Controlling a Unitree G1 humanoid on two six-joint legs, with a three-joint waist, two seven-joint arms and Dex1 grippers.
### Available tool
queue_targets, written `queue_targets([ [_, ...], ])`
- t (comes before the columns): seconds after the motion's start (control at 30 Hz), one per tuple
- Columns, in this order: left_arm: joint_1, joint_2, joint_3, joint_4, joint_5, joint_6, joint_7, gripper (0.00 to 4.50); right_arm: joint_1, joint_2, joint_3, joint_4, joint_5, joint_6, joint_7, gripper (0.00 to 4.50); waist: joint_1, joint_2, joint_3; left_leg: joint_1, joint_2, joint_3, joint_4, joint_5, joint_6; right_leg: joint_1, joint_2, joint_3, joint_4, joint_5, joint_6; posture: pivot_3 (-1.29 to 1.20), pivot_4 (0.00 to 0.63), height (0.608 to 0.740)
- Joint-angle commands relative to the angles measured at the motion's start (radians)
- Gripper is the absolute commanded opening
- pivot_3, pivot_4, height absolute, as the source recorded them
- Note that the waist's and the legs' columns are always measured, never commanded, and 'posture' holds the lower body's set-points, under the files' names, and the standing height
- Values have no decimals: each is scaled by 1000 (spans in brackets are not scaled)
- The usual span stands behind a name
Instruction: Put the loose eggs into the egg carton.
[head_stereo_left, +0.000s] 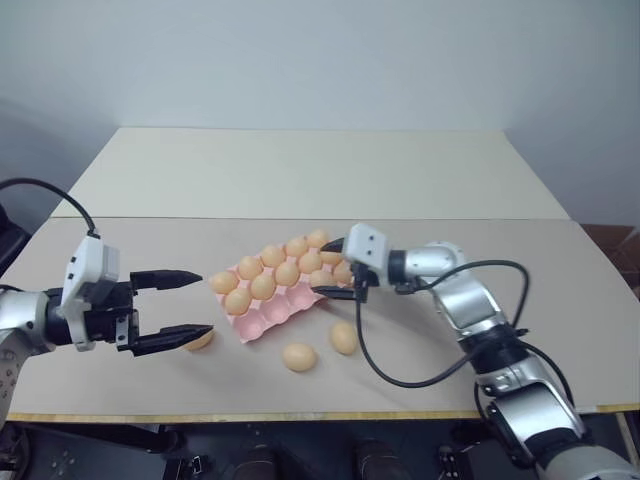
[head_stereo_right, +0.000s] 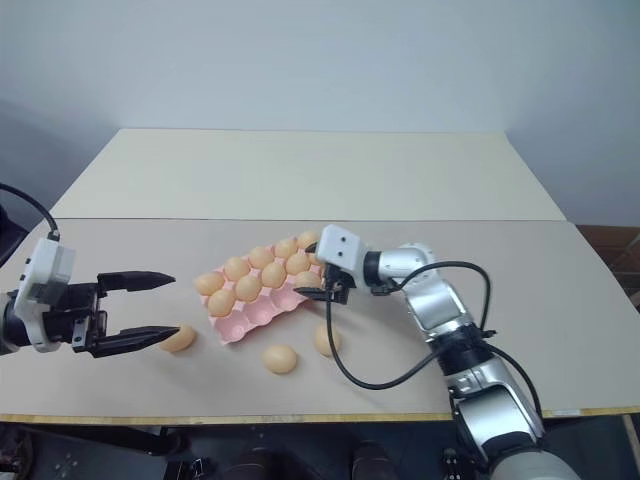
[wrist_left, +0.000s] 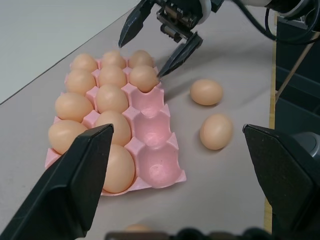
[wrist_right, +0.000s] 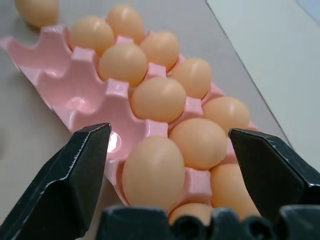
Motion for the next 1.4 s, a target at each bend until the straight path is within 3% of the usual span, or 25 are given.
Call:
queue_targets([
  [0.03, -4, 21, 25, -4, -8, -14, -20, 4500, 62, -88, -124, -173, 145, 64, 69, 4470, 4, 0, 0, 0, 0, 0, 0, 0, 0, 0, 0, 0, -1, 0, 0, 0, 150, 740],
  [0.3, 43, 25, 89, 58, 31, -102, -83, 4500, 245, -374, -338, -357, 399, 188, 246, 4470, -4, 0, 0, 1, 0, 0, 0, 0, 0, 1, 0, 0, -1, 0, 0, 0, 150, 740],
  [0.37, 60, 35, 109, 71, 28, -112, -108, 4500, 325, -475, -410, -368, 439, 160, 356, 4470, -4, 0, 0, 1, 0, 1, 0, 0, 0, 1, 0, 1, -1, 0, 0, 0, 150, 740],
  [0.53, 87, 53, 129, 89, 33, -126, -155, 4500, 424, -549, -496, -381, 477, 144, 389, 4470, -5, -1, 0, 2, 0, 1, 0, 0, 0, 2, 0, 1, -1, -1, 0, 0, 150, 740],
  [0.87, 89, 64, 115, 100, 37, -142, -188, 4500, 397, -511, -436, -401, 470, 105, 338, 4470, -2, 0, 0, 2, 0, 1, 0, 0, 0, 1, 0, 1, -1, -1, 0, 0, 150, 740],
  [1.17, 66, 63, 50, 66, 31, -135, -204, 4500, 241, -331, -84, -317, 214, -33, 271, 4470, -4, 0, 0, 2, 1, 1, 0, 0, 0, 1, 1, 1, -1, -1, 0, 0, 150, 740],
  [1.4, -4, 50, -64, 42, 28, -137, -216, 4500, 141, -190, 97, -157, 63, -137, 270, 4470, 1, 0, 0, 1, 0, 1, 0, 0, 0, 0, 0, 0, 0, -1, 0, 0, 150, 740],
])
